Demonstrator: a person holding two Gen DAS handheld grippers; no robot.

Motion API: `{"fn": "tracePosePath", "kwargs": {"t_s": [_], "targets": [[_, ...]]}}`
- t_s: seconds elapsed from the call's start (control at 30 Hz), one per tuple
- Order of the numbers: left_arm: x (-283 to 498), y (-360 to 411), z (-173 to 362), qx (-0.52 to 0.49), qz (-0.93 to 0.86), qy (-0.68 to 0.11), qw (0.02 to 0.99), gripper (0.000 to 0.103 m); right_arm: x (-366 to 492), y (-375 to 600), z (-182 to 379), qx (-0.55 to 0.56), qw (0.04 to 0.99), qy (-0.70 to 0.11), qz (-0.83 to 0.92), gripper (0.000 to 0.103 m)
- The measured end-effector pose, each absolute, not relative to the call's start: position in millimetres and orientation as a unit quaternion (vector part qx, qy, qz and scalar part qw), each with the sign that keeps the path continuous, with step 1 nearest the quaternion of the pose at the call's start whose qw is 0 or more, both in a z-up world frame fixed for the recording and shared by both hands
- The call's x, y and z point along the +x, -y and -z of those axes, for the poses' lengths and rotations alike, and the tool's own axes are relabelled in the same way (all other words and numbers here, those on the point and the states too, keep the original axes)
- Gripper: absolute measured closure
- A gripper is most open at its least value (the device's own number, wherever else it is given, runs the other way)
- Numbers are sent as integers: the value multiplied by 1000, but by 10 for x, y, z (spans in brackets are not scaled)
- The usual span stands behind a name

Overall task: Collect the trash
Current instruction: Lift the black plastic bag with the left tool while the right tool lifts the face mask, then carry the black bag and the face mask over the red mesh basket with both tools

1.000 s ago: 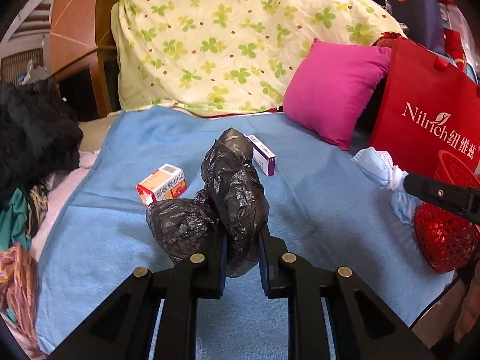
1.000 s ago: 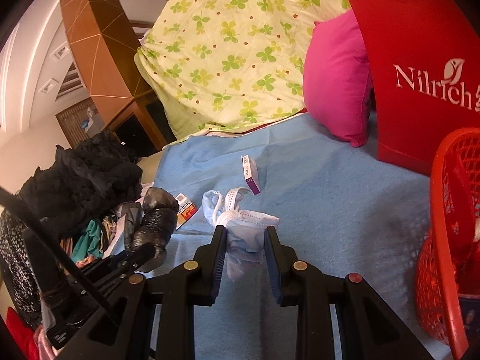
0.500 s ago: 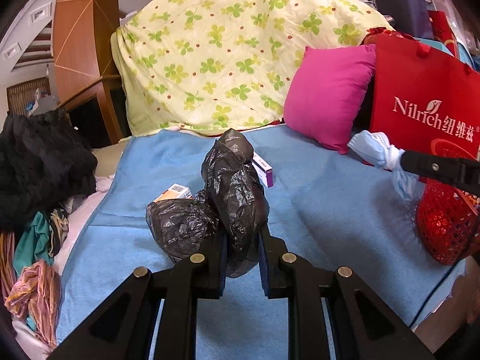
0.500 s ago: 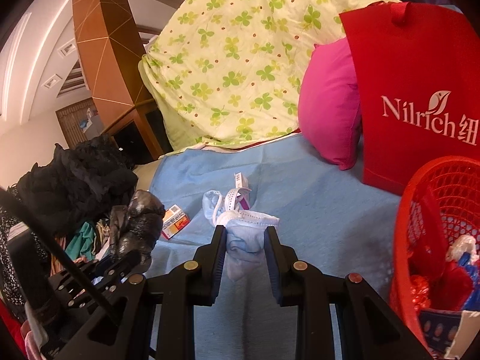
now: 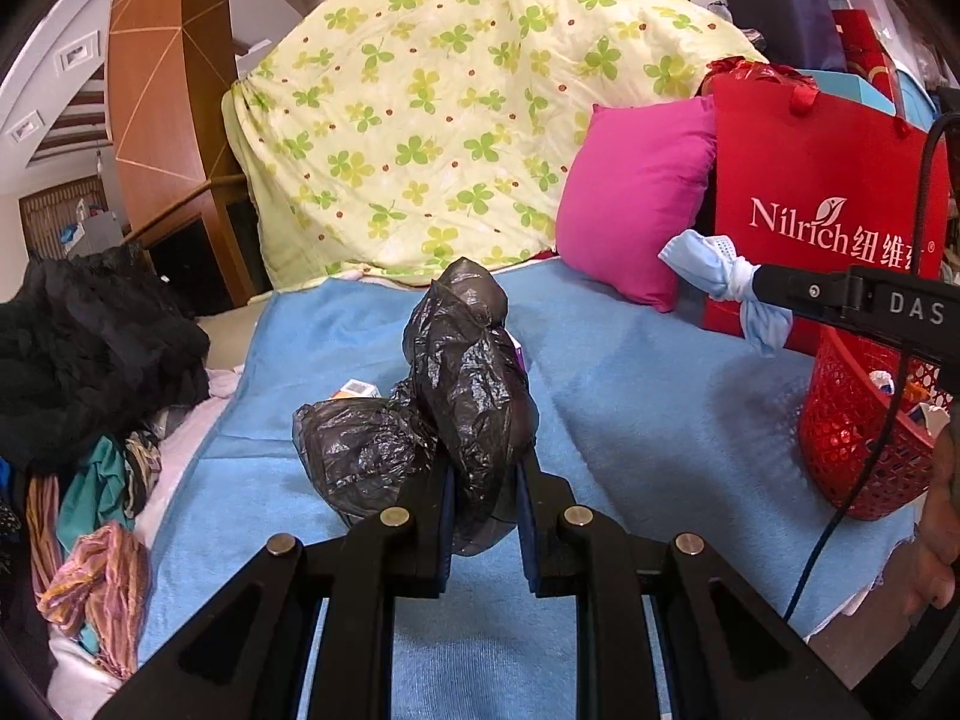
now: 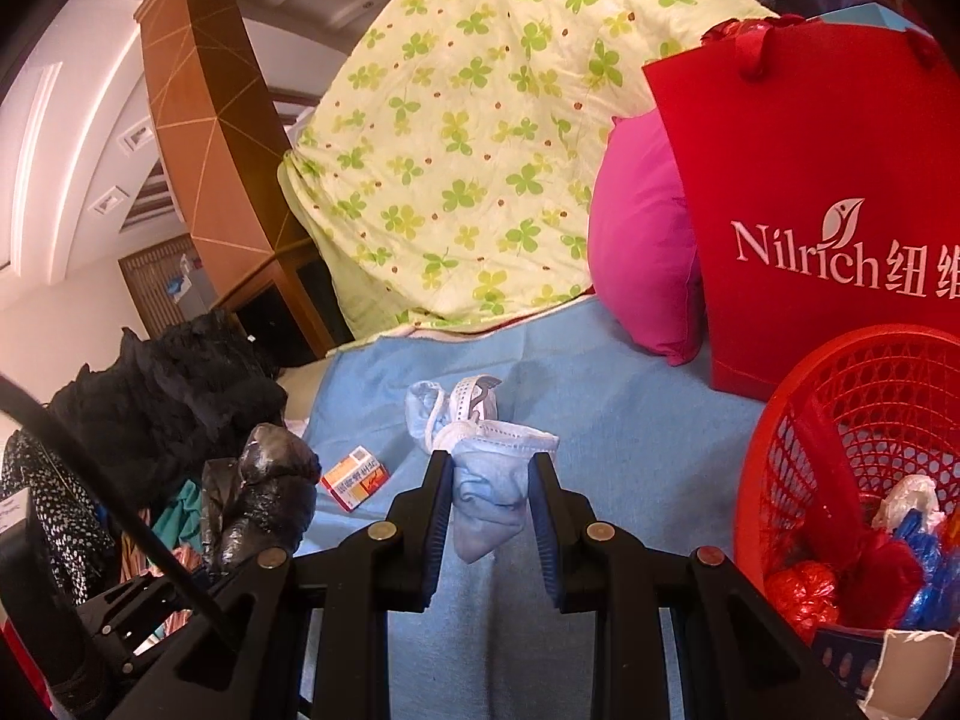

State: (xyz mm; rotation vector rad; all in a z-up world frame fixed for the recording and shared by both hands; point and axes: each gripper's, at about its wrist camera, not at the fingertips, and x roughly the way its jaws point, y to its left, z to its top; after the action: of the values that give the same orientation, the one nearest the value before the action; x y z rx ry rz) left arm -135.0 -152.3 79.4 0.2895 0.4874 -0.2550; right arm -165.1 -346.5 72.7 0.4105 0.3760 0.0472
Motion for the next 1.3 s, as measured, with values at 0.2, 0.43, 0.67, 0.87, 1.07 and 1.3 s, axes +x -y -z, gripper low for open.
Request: {"fn": "tracePosePath", "kwargs": {"t_s": [0.2,0.43,0.67,0.87,1.07,1.3], "targets": [[-1525,1632,-901,154,124,-229,953,84,-1744,3566,-765,215,961,-170,-22,75],[-1625,1725,-986,166,126,-219,953,84,-1815,3696,-792,230,960,-157,-22,75],[-1701,1817,-1053,176,128,-210,953,84,-1881,3802,-810,237,960,-149,-21,75],[-1733,1892,-1069,182,134,-207,952,84,-1954,3869,-818,245,959,-143,-18,75],[-1751,1938,-1071,188,138,-206,950,84,-2025,3943,-831,249,959,-136,-17,75],[-1796,1986,-1074,193,144,-205,949,84,-2112,3992,-849,252,959,-131,-13,75]]}}
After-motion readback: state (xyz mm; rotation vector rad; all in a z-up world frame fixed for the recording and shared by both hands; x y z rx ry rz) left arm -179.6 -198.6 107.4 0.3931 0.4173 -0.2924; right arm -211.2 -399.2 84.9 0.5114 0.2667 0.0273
